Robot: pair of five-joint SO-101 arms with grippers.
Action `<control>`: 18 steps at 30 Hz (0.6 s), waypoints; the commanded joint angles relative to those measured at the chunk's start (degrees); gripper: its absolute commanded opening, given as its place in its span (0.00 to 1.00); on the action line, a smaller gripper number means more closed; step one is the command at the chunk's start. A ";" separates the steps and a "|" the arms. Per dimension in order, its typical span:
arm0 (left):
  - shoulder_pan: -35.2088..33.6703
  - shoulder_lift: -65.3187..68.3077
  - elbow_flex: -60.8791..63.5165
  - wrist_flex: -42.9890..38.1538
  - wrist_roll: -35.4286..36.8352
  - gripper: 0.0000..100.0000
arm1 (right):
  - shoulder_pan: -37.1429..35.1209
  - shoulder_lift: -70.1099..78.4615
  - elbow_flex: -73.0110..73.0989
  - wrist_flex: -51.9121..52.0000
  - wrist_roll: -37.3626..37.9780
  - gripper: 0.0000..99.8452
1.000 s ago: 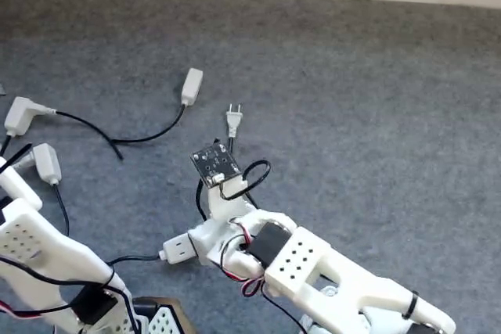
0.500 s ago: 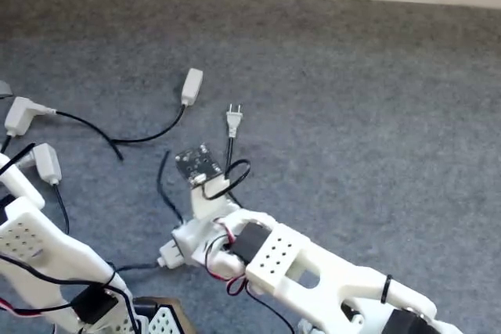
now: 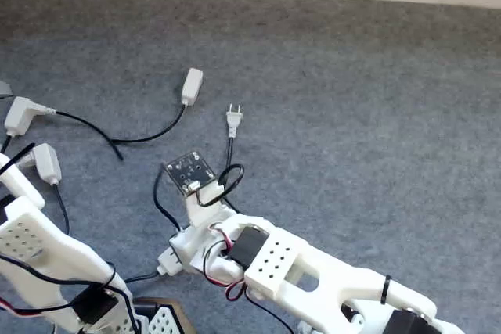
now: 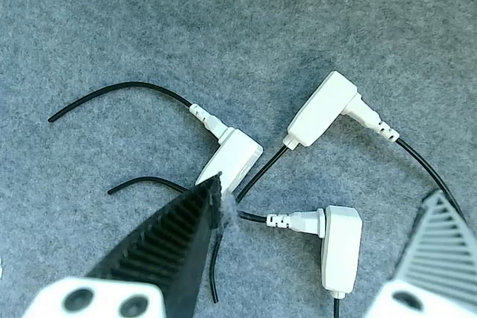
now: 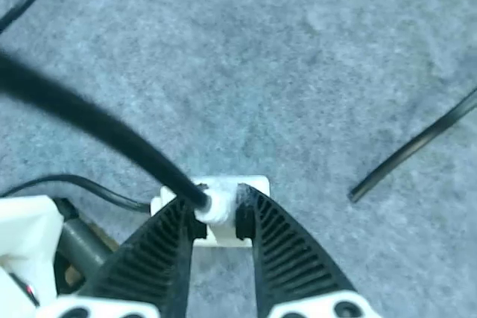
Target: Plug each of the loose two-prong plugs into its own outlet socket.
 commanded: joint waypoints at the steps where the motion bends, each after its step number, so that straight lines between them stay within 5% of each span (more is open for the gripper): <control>1: 0.13 -0.92 -3.12 0.53 0.35 0.39 | -0.31 4.00 4.62 9.10 1.58 0.00; 8: 0.22 -0.66 -9.71 5.54 0.35 0.39 | -1.45 4.62 4.62 12.62 8.70 0.00; 18: 0.48 -0.75 -11.65 7.82 0.35 0.39 | -0.75 12.88 -1.27 16.04 7.74 0.00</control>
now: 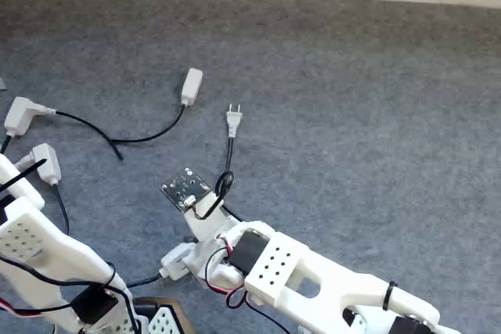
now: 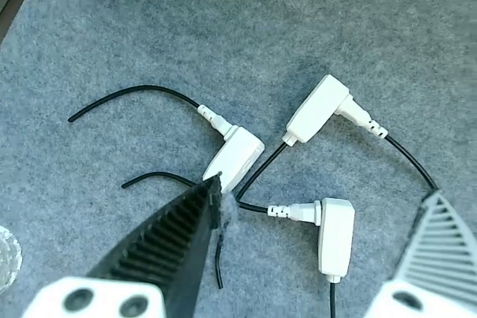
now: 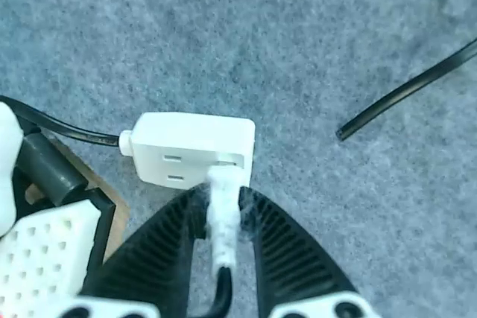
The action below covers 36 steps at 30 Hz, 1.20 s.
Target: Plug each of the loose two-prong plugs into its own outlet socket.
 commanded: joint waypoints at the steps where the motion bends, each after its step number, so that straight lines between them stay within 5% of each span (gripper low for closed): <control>1: 0.40 -0.75 -2.07 0.35 0.35 0.39 | -0.66 14.20 -2.86 5.67 0.79 0.00; 10: 0.13 -0.75 -2.07 0.35 0.26 0.39 | -0.75 28.09 -19.30 10.77 0.44 0.00; 22: 2.51 -0.84 -2.24 4.75 -6.15 0.39 | 1.36 30.73 -21.76 11.82 0.70 0.00; 29: 2.68 -0.92 -4.26 6.24 -6.07 0.39 | 1.98 30.90 -21.67 26.15 0.88 0.00; 36: 2.77 -0.92 -4.00 6.33 -6.07 0.39 | 3.30 42.68 -27.21 27.30 0.88 0.00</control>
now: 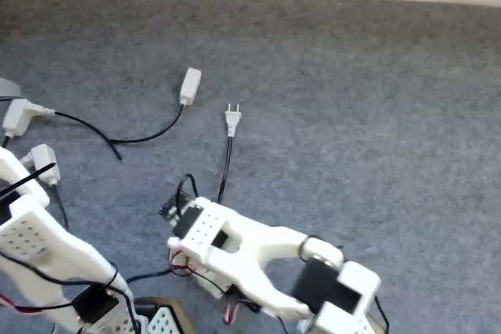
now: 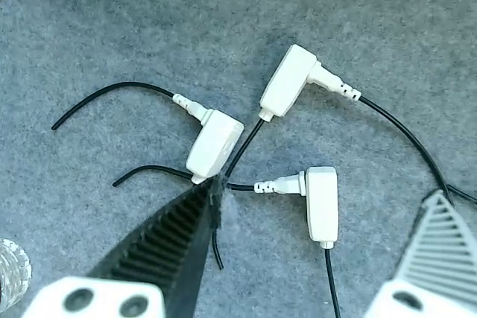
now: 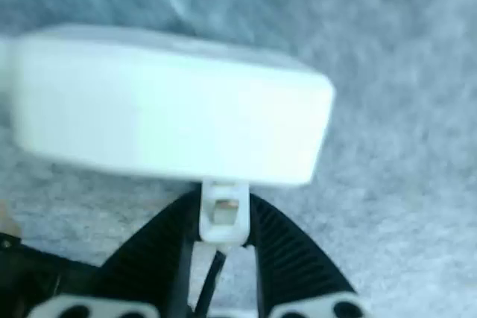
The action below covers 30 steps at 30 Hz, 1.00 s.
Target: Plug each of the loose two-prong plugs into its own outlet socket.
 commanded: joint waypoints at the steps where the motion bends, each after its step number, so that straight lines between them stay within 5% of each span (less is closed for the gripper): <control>1: 0.57 -0.92 -1.54 0.35 -0.53 0.39 | 2.33 9.71 -5.58 2.07 0.44 0.00; 8: 0.75 -0.75 -1.45 0.35 -0.53 0.39 | 6.99 -4.70 -9.80 1.19 0.18 0.00; 13: 2.07 -0.75 -1.45 0.35 -0.53 0.39 | 19.12 -26.07 -9.98 1.45 0.88 0.00; 17: 2.59 -0.75 -1.45 0.35 -0.53 0.39 | 30.20 -38.55 -9.63 0.84 22.15 0.01; 21: 2.59 -0.75 -1.45 0.35 -0.53 0.39 | 34.51 -39.08 -8.31 -2.07 29.54 0.01; 30: 3.12 -0.40 -1.36 0.35 -0.53 0.39 | 29.85 -24.48 11.30 -31.60 40.18 0.01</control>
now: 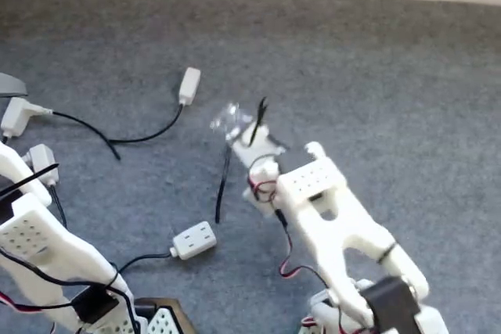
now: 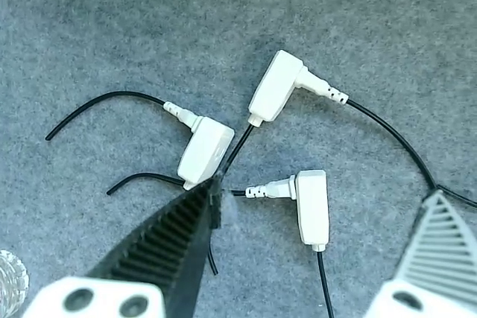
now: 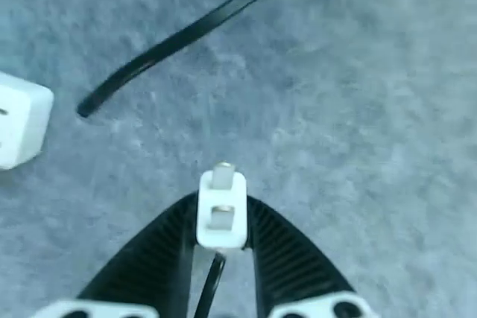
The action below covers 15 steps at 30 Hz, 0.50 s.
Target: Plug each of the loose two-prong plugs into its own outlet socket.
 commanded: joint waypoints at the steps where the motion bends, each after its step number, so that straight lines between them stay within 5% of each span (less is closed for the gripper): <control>1: 1.27 -0.40 -1.36 0.35 -0.53 0.39 | -3.65 4.18 3.03 -13.41 3.34 0.01; 8: 1.01 -0.40 -1.36 0.35 -1.49 0.39 | -0.57 5.58 -2.86 -10.51 2.46 0.23; 15: 1.19 -0.40 -1.36 0.26 -2.55 0.39 | 2.07 5.58 -27.21 8.22 5.27 0.24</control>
